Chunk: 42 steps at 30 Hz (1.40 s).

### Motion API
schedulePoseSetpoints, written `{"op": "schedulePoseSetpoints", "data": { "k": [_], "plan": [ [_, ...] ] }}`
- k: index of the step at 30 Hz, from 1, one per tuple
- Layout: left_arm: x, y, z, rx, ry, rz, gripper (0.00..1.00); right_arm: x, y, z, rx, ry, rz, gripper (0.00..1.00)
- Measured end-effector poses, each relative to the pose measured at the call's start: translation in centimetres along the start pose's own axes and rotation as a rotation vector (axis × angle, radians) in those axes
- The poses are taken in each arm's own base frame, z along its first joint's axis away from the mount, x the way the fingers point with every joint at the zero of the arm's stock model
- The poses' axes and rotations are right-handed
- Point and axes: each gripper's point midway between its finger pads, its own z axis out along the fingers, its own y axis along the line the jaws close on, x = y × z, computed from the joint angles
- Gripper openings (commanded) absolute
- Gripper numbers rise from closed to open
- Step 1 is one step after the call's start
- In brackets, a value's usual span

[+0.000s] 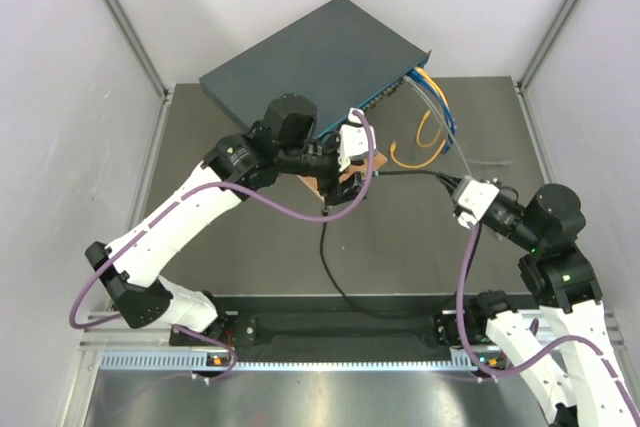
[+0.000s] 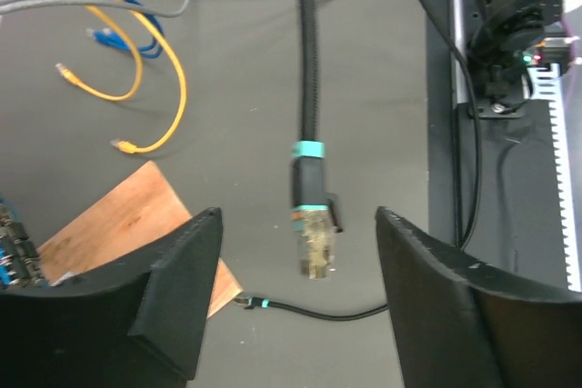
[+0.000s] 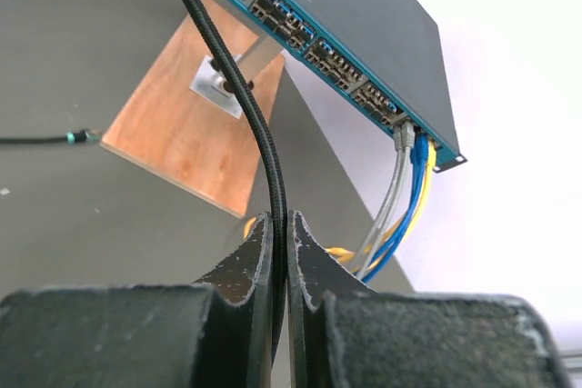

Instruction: Insert the plug into the switch port

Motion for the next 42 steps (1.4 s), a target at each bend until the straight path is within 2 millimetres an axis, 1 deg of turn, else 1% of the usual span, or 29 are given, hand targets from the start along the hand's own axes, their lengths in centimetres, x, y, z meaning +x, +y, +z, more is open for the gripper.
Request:
{"op": "schedulePoseSetpoints", "data": {
  "k": [2, 3, 5, 6, 9, 10, 11, 12, 13, 14, 15, 16, 17, 18, 20, 22, 24, 28, 29, 32, 33, 35, 38, 42],
  "plan": [
    [-0.1, 0.3, 0.0, -0.013, 0.004, 0.012, 0.65, 0.3, 0.2, -0.1, -0.003, 0.004, -0.031, 0.00],
    [-0.1, 0.3, 0.0, -0.017, 0.006, 0.017, 0.58, 0.4, 0.4, -0.2, -0.005, 0.007, -0.039, 0.00],
    [-0.1, 0.5, 0.0, -0.024, 0.014, 0.031, 0.51, 0.8, 0.6, -0.3, -0.009, 0.016, -0.052, 0.00],
    [0.0, 0.5, 0.1, -0.025, 0.020, 0.036, 0.43, 0.9, 0.7, -0.3, -0.011, 0.019, -0.054, 0.00],
    [0.1, 0.3, 0.3, -0.019, 0.035, 0.053, 0.29, 1.2, 0.9, -0.3, -0.016, 0.026, -0.061, 0.00],
    [0.2, 0.2, 0.5, -0.016, 0.042, 0.057, 0.17, 1.2, 0.9, -0.3, -0.016, 0.026, -0.064, 0.00],
    [0.3, 0.1, 0.7, -0.014, 0.047, 0.061, 0.12, 1.2, 0.8, -0.3, -0.016, 0.026, -0.065, 0.00],
    [0.4, 0.0, 0.8, -0.013, 0.055, 0.066, 0.06, 1.2, 0.8, -0.4, -0.013, 0.029, -0.065, 0.05],
    [0.6, 0.0, 0.9, -0.012, 0.064, 0.075, 0.01, 1.4, 0.8, -0.4, -0.012, 0.034, -0.063, 0.16],
    [0.7, 0.0, 1.0, -0.017, 0.072, 0.084, 0.00, 1.5, 0.9, -0.4, -0.015, 0.039, -0.056, 0.29],
    [0.7, 0.1, 1.0, -0.023, 0.076, 0.095, 0.00, 1.6, 1.1, -0.4, -0.023, 0.041, -0.047, 0.48],
    [0.8, 0.2, 1.0, -0.030, 0.080, 0.108, 0.00, 1.7, 1.4, -0.4, -0.036, 0.045, -0.034, 0.56],
    [0.8, 0.3, 1.1, -0.038, 0.083, 0.123, 0.00, 1.8, 1.8, -0.4, -0.060, 0.055, -0.017, 0.59],
    [0.9, 0.5, 1.1, -0.046, 0.084, 0.138, 0.00, 1.9, 2.2, -0.4, -0.083, 0.065, 0.006, 0.60],
    [1.4, 0.7, 1.1, -0.066, 0.093, 0.179, 0.00, 2.1, 2.9, -0.1, -0.144, 0.090, 0.068, 0.59],
    [2.1, 0.7, 0.9, -0.083, 0.105, 0.225, 0.00, 2.2, 3.5, 0.4, -0.212, 0.115, 0.152, 0.55],
    [2.6, 0.4, 0.8, -0.097, 0.115, 0.292, 0.00, 1.7, 4.1, 1.0, -0.284, 0.121, 0.236, 0.52],
    [3.1, -1.3, 0.7, -0.098, 0.112, 0.481, 0.00, 0.1, 5.2, 2.0, -0.428, 0.108, 0.415, 0.47],
    [3.0, -1.8, 0.7, -0.098, 0.103, 0.549, 0.00, -0.3, 5.5, 2.1, -0.462, 0.103, 0.458, 0.44],
    [3.0, -2.6, 0.7, -0.118, 0.077, 0.704, 0.00, -0.9, 6.3, 2.3, -0.536, 0.107, 0.560, 0.39],
    [3.0, -2.7, 0.6, -0.129, 0.073, 0.757, 0.00, -1.3, 6.4, 2.2, -0.555, 0.105, 0.581, 0.37],
    [3.1, -2.7, 0.4, -0.143, 0.073, 0.828, 0.00, -1.4, 7.0, 2.5, -0.607, 0.117, 0.632, 0.37],
    [2.5, -2.3, 0.6, -0.164, 0.069, 0.904, 0.00, -2.0, 7.8, 2.7, -0.663, 0.116, 0.659, 0.37],
    [1.8, -2.4, 1.1, -0.166, 0.055, 0.974, 0.00, -3.7, 9.9, 2.7, -0.754, 0.101, 0.648, 0.38]
  ]
}}
